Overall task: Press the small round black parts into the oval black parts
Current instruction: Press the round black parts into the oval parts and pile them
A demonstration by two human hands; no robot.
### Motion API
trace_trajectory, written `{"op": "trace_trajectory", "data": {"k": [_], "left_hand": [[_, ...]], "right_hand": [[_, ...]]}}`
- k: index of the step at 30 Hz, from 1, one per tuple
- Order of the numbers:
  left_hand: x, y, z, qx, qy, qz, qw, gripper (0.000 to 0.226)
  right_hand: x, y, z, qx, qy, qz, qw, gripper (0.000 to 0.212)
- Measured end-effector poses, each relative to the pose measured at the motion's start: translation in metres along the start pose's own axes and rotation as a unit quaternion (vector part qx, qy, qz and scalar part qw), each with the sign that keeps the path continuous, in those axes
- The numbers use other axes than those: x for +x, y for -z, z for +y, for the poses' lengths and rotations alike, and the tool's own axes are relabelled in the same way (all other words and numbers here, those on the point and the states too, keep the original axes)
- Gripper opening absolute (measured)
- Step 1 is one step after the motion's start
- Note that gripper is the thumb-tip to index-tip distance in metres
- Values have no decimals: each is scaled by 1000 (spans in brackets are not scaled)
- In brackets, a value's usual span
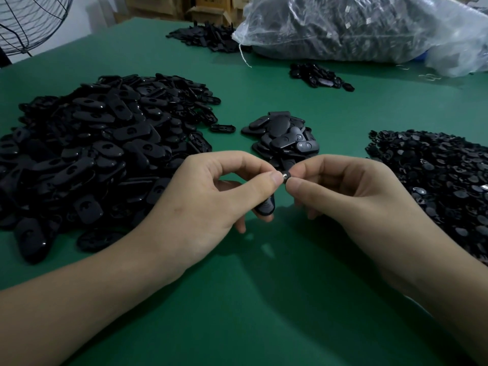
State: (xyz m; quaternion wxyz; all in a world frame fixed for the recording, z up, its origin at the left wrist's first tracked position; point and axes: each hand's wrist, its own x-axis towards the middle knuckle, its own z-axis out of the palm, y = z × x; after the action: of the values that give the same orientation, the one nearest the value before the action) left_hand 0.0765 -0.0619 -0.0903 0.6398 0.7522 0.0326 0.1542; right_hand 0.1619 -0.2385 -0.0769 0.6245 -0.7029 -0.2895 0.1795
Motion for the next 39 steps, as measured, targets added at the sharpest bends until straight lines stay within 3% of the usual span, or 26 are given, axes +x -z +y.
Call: {"op": "trace_trajectory", "data": {"k": [8, 14, 20, 23, 27, 33, 39], "left_hand": [[-1, -2, 2, 9, -22, -12, 1000, 3], [-3, -2, 6, 50, -47, -23, 997, 43], [1, 1, 3, -47, -21, 33, 998, 62], [2, 2, 3, -68, -20, 49, 996, 52], [0, -1, 2, -82, -21, 37, 996, 38], [-1, -4, 4, -61, -30, -9, 998, 41], [0, -4, 5, -95, -7, 11, 995, 40]], "right_hand": [[1, 2, 2, -6, 18, 6, 1000, 13], [3, 10, 0, -29, 46, 34, 998, 13], [0, 5, 0, -40, 41, 22, 998, 16], [-1, 4, -1, -43, 43, 22, 998, 21], [-1, 4, 0, -56, 58, 24, 996, 12], [0, 4, 0, -67, 76, 49, 994, 8], [-1, 7, 0, -125, 99, 66, 985, 11]]}}
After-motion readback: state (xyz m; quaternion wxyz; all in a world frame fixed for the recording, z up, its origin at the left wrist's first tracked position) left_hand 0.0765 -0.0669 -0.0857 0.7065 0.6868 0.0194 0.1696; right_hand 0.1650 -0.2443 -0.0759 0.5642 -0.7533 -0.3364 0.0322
